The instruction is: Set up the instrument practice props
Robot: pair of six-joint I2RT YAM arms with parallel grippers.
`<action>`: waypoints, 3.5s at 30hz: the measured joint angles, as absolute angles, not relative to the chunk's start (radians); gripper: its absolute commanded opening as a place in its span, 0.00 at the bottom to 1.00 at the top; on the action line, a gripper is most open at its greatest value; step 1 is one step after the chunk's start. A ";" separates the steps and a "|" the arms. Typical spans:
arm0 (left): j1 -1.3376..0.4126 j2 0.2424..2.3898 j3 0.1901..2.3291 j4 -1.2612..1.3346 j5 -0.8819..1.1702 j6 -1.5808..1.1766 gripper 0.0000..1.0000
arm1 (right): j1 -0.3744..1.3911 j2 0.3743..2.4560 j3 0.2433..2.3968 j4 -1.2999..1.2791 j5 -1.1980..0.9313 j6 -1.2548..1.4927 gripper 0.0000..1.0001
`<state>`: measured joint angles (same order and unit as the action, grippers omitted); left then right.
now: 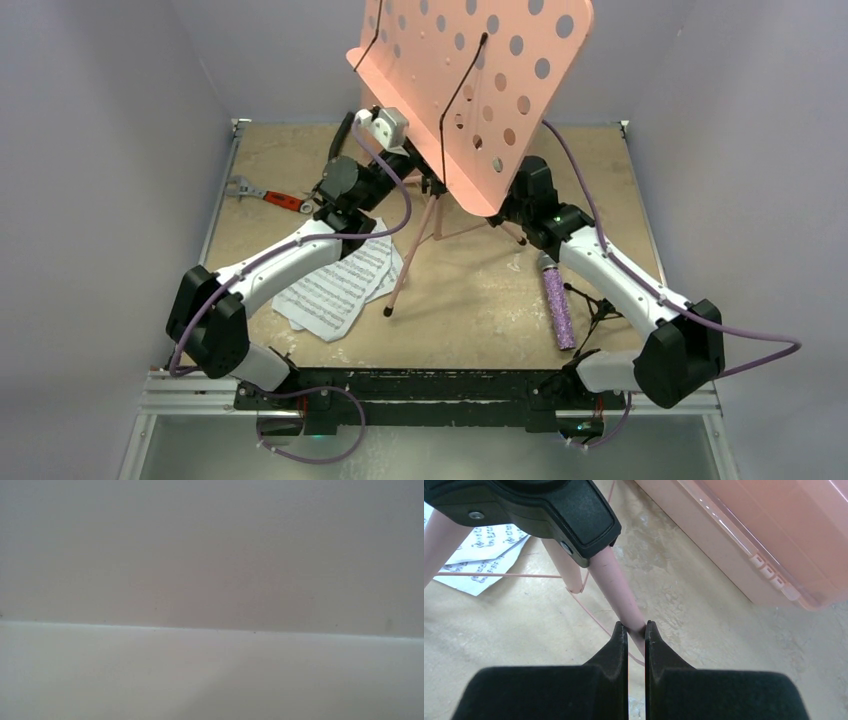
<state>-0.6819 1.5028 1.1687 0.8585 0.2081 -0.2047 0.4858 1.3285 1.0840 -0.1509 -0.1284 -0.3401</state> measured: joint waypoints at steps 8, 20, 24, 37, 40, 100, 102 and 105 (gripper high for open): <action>-0.682 1.441 1.131 0.834 0.224 -0.181 0.00 | 0.486 1.328 1.082 -0.168 -0.184 -0.346 0.00; -0.686 1.427 1.119 0.808 0.231 -0.179 0.00 | 0.487 1.335 1.060 -0.191 -0.183 -0.345 0.00; -0.688 1.395 1.095 0.792 0.229 -0.171 0.00 | 0.495 1.337 1.052 -0.196 -0.180 -0.340 0.00; -0.685 1.313 1.046 0.783 0.279 -0.135 0.34 | 0.495 1.340 1.044 -0.213 -0.190 -0.315 0.15; -0.682 1.252 1.043 0.803 0.302 -0.123 0.42 | 0.477 1.351 1.050 -0.208 -0.154 -0.311 0.19; -0.694 1.271 0.659 0.361 0.184 -0.216 0.19 | 0.448 1.440 1.093 -0.221 -0.044 -0.165 0.53; -0.695 1.272 0.660 0.362 0.200 -0.214 0.09 | 0.449 1.465 1.116 -0.233 -0.048 -0.166 0.53; -0.697 1.270 0.660 0.363 0.210 -0.208 0.00 | 0.450 1.494 1.145 -0.243 -0.052 -0.169 0.52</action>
